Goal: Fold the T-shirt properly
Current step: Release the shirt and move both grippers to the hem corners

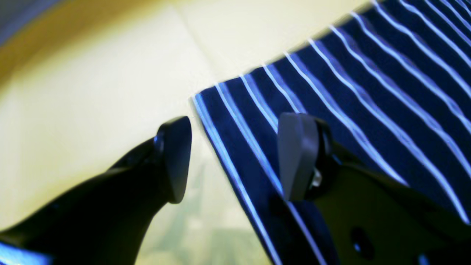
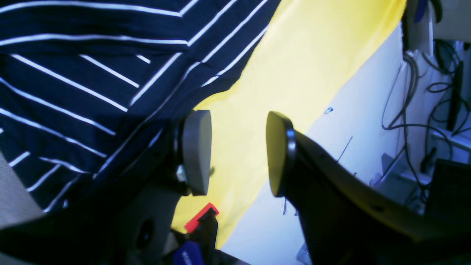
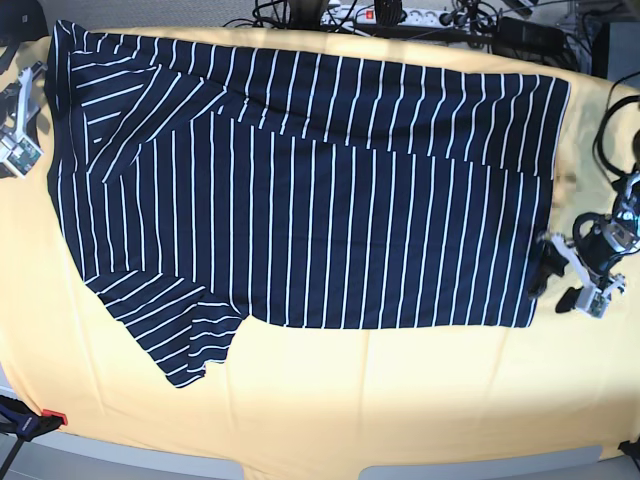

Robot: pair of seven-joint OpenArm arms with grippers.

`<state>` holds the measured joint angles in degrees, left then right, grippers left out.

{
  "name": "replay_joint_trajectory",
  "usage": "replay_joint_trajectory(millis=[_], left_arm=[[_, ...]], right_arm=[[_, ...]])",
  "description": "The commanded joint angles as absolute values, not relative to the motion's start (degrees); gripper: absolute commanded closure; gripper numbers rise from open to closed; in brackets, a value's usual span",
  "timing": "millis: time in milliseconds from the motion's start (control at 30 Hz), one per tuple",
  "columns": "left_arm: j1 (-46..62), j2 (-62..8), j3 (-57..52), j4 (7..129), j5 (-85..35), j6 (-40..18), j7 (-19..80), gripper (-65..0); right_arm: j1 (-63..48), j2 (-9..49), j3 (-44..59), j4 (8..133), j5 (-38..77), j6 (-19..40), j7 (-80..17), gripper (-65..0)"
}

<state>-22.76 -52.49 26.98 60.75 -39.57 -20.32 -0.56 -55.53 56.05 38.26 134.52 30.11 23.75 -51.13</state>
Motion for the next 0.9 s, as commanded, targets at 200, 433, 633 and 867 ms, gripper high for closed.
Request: replay_joint_trajectory(millis=[200, 433, 633, 867], left_arm=[[-34.98, -42.78, 26.13, 39.35, -42.74, -23.11, -2.11, -37.6], [-39.97, -36.25, 26.13, 28.36, -42.48, -25.1, -1.3, -37.6], [-39.81, -33.26, 26.13, 24.84, -42.54, -33.52, 2.04, -37.6], [-40.03, -33.12, 26.13, 24.88, -42.54, -40.0, 3.2, -37.3]], right_arm=[[-55.55, 55.88, 39.0, 135.0, 29.61, 23.35, -50.54, -27.0], [-55.55, 55.88, 39.0, 135.0, 29.61, 23.33, -50.54, -27.0], [-55.55, 55.88, 39.0, 135.0, 29.61, 23.33, -50.5, -27.0], [-55.53, 55.88, 39.0, 135.0, 29.61, 23.33, -48.97, -27.0]])
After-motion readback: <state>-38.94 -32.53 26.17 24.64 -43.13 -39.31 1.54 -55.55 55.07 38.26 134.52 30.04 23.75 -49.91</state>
